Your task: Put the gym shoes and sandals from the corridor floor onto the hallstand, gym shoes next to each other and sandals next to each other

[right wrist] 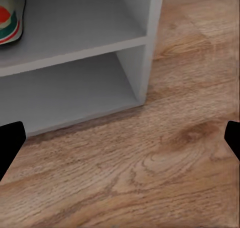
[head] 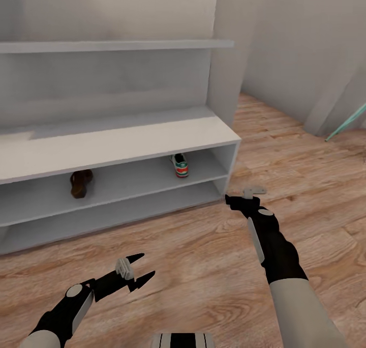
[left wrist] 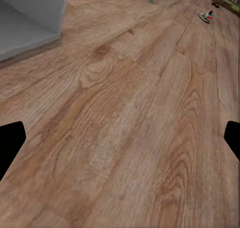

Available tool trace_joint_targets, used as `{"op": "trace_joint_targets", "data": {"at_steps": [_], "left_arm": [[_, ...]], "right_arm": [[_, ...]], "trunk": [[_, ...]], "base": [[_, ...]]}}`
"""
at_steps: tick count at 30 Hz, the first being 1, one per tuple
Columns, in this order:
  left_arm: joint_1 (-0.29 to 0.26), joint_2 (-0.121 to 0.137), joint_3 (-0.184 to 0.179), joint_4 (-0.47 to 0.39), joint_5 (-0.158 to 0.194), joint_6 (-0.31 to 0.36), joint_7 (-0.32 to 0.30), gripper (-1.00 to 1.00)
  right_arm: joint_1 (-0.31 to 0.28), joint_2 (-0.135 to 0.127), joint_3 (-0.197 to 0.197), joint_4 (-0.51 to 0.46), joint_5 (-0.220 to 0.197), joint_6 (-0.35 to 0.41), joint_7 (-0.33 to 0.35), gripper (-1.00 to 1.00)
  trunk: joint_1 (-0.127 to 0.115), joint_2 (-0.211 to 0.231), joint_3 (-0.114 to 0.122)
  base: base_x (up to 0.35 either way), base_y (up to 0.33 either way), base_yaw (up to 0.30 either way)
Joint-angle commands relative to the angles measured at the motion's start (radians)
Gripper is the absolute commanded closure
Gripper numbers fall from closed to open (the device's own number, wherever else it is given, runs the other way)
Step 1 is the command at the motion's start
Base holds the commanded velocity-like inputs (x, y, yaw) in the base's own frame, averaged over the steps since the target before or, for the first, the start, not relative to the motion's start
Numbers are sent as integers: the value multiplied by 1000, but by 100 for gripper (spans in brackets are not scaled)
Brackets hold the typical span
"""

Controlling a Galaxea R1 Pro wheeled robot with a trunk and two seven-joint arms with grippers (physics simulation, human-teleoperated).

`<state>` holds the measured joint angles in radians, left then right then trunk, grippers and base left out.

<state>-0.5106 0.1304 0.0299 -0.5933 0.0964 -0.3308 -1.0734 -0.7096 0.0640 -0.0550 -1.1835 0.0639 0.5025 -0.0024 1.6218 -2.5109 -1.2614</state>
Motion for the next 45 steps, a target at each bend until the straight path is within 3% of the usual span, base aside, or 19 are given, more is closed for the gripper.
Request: {"op": "trace_joint_targets", "data": {"at_steps": [1, 23, 45], "left_arm": [[0, 1, 1, 0, 2, -5, -3, -100], [0, 10, 2, -2, 2, -5, -4, -100], [0, 11, 2, -2, 2, -5, -3, -100]], "right_arm": [[-1, 1, -1, -1, 7, 5, 1, -100], [-1, 1, 0, -1, 7, 5, 1, -100], [-1, 1, -1, -1, 7, 5, 1, -100]], "trunk": [[0, 0, 0], [0, 0, 18], [0, 0, 19]], "base": [[0, 0, -270], [0, 0, -272], [0, 0, -291]]}}
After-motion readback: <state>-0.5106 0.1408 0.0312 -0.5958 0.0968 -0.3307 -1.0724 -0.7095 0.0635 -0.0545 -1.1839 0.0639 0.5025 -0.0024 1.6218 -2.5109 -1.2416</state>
